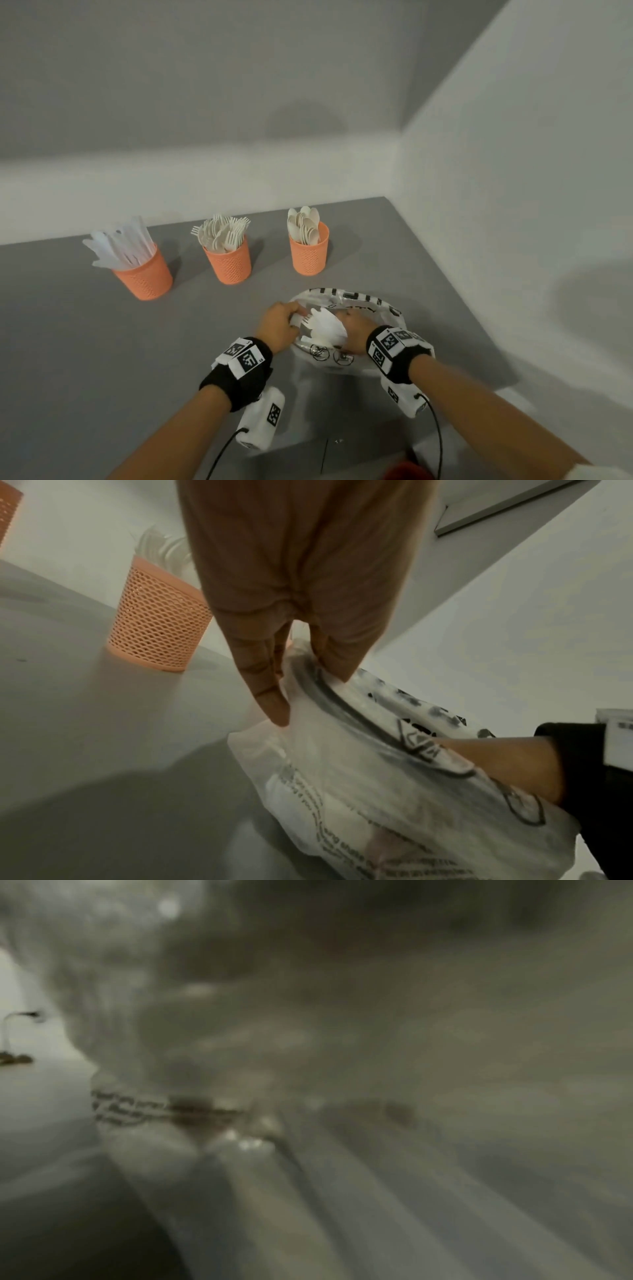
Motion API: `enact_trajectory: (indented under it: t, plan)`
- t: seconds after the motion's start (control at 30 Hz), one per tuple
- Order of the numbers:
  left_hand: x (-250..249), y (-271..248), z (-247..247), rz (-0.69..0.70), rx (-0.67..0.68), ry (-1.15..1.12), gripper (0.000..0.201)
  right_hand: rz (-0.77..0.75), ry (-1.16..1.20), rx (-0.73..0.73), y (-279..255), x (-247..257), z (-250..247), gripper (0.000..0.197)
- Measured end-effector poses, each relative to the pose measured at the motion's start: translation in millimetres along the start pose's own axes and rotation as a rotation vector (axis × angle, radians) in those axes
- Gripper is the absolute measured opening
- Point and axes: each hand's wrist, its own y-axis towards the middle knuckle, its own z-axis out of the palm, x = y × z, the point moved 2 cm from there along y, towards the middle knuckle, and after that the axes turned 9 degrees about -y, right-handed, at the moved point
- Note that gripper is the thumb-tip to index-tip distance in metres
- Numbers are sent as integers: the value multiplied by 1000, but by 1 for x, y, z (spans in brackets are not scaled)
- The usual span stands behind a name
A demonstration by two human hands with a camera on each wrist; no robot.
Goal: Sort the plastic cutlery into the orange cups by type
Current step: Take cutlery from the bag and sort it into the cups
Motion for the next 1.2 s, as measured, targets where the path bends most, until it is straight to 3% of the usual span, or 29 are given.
enact_trajectory:
  t: [0.13, 0.3, 0.43, 0.77, 0.97, 1.1, 1.2]
  plan:
    - [0, -8, 3, -10, -23, -19, 40, 35, 9, 52, 1, -3, 0, 53]
    - [-1, -15, 3, -23, -25, -51, 41, 31, 69, 40, 1, -5, 2, 65]
    - [-1, -18, 2, -40, -23, -64, 39, 60, 38, 87, 4, -2, 12, 52]
    - [-2, -25, 2, -96, -37, -82, 38, 105, 68, 137, 4, 2, 23, 50]
    - [-7, -22, 2, -130, -82, -17, 42, 96, 161, 52, -2, -2, 16, 67]
    - [-13, -19, 3, -141, -81, -7, 48, 96, 161, 62, -6, -7, 6, 29]
    - [-15, -19, 6, -146, -51, 18, 49, 67, 126, 40, -8, -9, 8, 46]
